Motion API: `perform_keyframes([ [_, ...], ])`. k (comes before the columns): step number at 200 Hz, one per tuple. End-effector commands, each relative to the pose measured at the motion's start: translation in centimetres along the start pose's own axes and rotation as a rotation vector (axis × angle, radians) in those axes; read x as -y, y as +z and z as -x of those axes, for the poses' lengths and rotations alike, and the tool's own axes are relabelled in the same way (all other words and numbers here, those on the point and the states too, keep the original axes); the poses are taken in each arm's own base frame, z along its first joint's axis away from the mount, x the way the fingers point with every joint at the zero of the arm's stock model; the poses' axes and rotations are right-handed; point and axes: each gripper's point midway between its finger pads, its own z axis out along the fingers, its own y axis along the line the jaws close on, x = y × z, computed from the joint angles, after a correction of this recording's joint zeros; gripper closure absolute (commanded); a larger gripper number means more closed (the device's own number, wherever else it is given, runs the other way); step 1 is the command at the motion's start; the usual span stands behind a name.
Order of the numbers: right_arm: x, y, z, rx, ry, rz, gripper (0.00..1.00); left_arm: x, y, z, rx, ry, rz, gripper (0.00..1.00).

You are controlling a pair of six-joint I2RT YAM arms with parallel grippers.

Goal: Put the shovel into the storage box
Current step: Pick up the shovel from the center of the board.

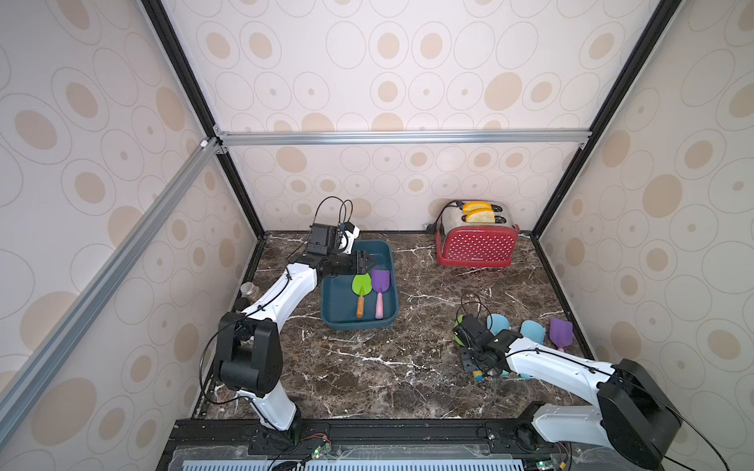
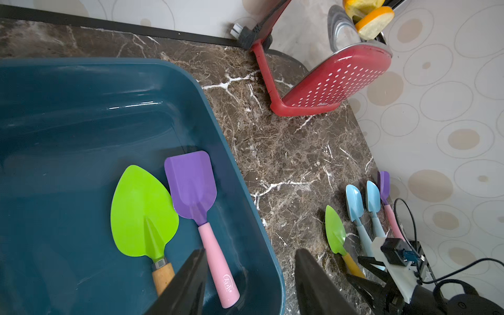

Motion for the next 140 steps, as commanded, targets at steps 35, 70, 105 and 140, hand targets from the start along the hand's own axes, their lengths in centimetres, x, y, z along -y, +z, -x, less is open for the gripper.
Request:
perform_keyframes([
  [35, -1.2, 1.5, -1.9, -0.076, 0.061, 0.059, 0.73, 2.0, -1.0, 0.8, 0.063, 0.011, -0.061, 0.45],
  [70, -0.9, 0.5, -1.3, -0.048, 0.038, 0.06, 0.91, 3.1, -0.8, -0.6, 0.07, -0.022, -0.124, 0.44],
  [105, -1.7, -3.1, 2.7, 0.059, -0.038, 0.078, 0.95, 6.9, 0.8, -3.9, 0.01, 0.011, -0.215, 0.41],
  [140, -3.3, -6.8, 7.6, 0.173, -0.126, 0.111, 0.93, 10.1, 3.1, -7.2, -0.068, 0.043, -0.267, 0.4],
])
